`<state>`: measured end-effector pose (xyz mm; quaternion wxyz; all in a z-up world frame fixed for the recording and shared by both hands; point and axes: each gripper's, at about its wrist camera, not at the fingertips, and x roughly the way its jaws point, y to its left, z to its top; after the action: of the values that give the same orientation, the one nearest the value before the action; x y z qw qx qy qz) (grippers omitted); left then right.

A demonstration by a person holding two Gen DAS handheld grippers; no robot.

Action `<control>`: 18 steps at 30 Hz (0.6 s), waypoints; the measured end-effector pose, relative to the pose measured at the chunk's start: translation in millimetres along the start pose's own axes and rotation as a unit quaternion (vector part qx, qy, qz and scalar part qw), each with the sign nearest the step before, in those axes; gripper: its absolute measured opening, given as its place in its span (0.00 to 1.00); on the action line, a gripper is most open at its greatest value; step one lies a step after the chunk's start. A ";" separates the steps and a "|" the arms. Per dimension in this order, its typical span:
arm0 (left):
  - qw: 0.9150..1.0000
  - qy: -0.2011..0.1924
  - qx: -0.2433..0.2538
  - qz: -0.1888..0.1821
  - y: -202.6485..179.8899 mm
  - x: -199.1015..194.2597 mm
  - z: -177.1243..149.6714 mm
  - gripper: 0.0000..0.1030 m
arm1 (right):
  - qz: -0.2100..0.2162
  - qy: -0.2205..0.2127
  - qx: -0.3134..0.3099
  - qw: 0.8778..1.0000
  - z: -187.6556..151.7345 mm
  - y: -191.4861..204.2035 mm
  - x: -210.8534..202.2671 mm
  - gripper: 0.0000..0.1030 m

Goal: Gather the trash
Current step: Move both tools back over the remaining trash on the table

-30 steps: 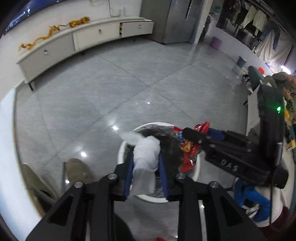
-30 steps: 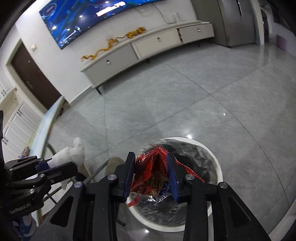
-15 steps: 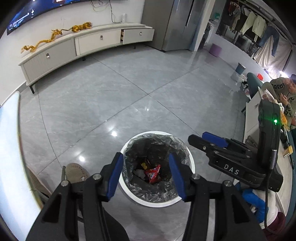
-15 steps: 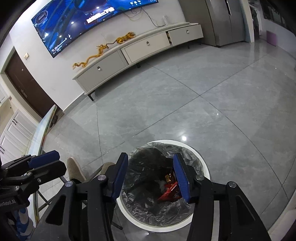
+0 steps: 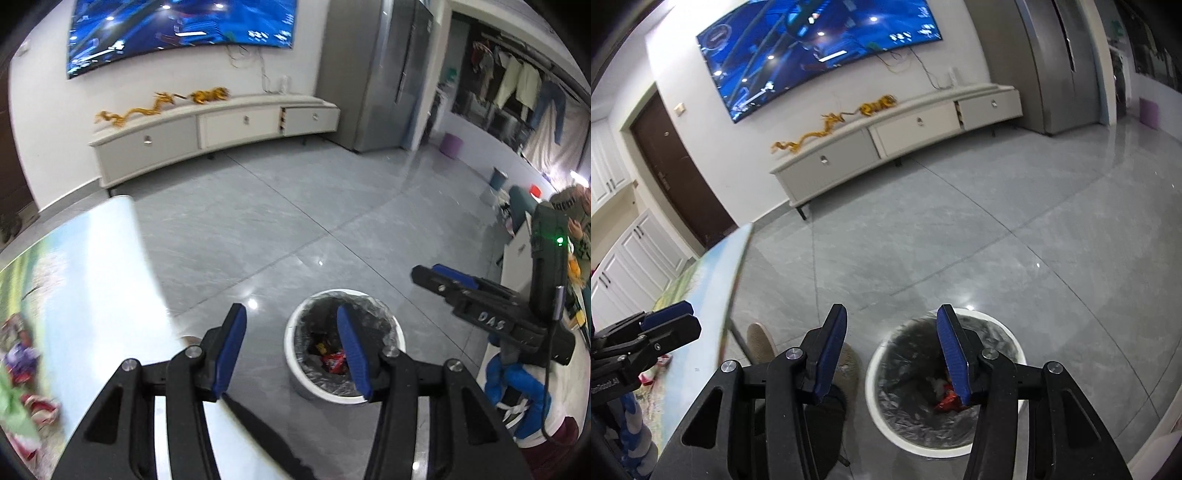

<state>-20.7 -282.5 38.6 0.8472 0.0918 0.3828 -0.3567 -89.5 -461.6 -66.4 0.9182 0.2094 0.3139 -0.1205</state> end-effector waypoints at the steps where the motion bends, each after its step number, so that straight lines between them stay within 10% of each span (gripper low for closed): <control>1: 1.000 -0.007 -0.008 0.008 9.9 -10.9 -3.3 0.48 | 0.004 -0.004 -0.006 1.000 1.0 7.7 -3.4 0.49; 8: 0.992 -0.058 -0.072 0.090 84.7 -91.3 -32.8 0.48 | 0.023 -0.011 -0.049 0.998 -0.6 67.2 -19.9 0.49; 18: 0.943 -0.109 -0.206 0.237 200.3 -205.9 -112.7 0.59 | 0.117 0.005 -0.120 0.986 -14.8 195.0 -8.4 0.49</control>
<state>-44.4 21.8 84.4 0.9442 -0.0362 0.3207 -0.0665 -35.0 -281.8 -11.5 0.9427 0.1340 0.3043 0.0276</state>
